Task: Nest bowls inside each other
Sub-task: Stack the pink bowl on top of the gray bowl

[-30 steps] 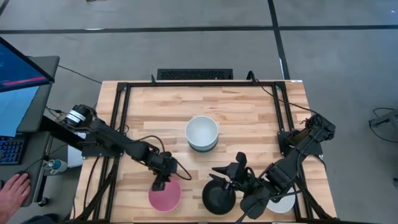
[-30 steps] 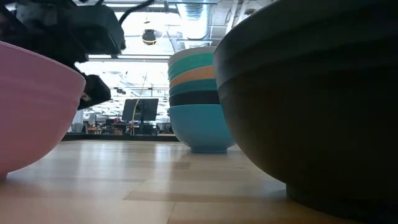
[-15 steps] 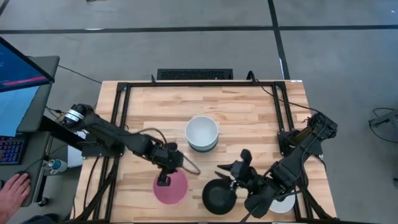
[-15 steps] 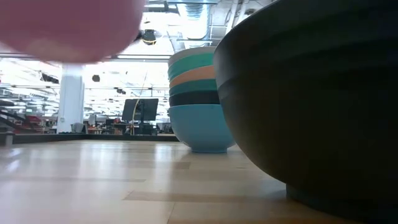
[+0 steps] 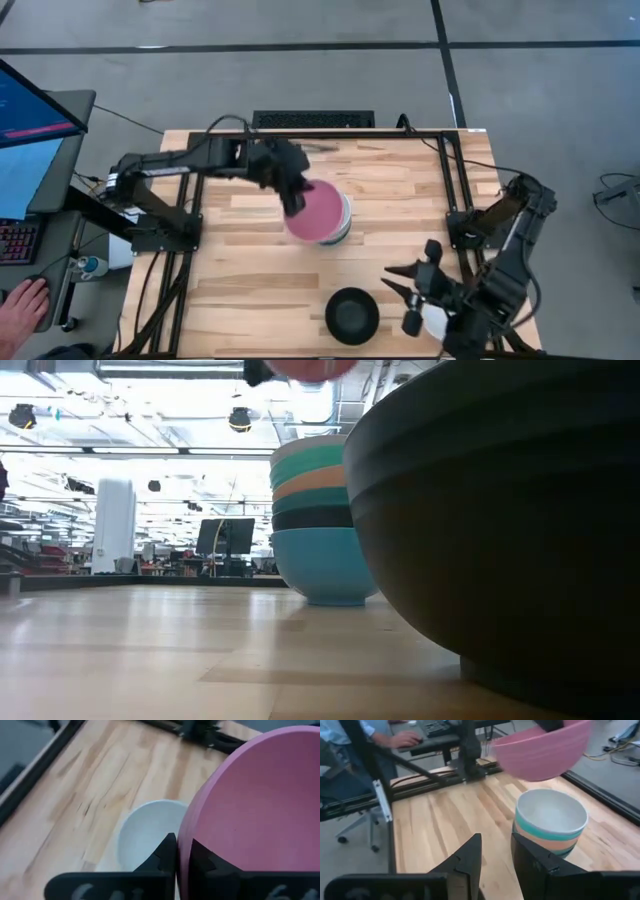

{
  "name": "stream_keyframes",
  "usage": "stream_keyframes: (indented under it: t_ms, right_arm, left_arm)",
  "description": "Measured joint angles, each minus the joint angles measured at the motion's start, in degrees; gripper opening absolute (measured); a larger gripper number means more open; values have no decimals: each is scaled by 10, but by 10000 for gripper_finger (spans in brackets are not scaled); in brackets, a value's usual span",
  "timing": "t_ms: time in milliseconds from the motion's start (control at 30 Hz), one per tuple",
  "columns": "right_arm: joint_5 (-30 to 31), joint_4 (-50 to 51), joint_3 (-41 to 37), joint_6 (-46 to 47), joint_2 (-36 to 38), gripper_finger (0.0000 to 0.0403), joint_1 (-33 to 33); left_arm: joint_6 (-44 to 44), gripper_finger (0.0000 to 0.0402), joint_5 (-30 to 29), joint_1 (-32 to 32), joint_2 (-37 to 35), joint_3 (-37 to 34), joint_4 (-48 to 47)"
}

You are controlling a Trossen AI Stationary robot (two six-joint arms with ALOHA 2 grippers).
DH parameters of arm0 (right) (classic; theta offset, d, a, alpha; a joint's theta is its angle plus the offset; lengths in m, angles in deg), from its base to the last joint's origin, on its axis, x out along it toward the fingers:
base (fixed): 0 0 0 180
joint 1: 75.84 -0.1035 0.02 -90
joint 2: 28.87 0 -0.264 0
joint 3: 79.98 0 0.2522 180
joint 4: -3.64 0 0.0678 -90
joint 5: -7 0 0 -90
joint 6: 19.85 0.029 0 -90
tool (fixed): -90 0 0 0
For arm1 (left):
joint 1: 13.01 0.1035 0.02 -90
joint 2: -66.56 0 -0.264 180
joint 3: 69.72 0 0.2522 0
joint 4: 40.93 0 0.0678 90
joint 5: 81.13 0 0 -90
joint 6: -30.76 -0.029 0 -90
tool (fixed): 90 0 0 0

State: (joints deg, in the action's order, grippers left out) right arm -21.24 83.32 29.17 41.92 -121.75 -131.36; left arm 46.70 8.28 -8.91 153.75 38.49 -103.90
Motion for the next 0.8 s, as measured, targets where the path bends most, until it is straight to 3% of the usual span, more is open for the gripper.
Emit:
stream_keyframes:
  t_ms: [100,233,400,533,800]
  right_arm:
    - [11,31,0,32,0,127,-13]
    - [73,109,0,97,0,127,-16]
    - [47,170,-1,157,-1,127,-3]
    - [44,168,0,158,-1,127,0]
    - [43,168,0,158,-1,127,-16]
  left_arm:
    - [4,0,24,36,16,-7,-6]
    - [3,0,33,51,56,-8,-6]
    - [-1,0,104,51,133,-8,-1]
    - [15,0,111,53,171,-8,26]
    - [18,18,160,82,190,-8,51]
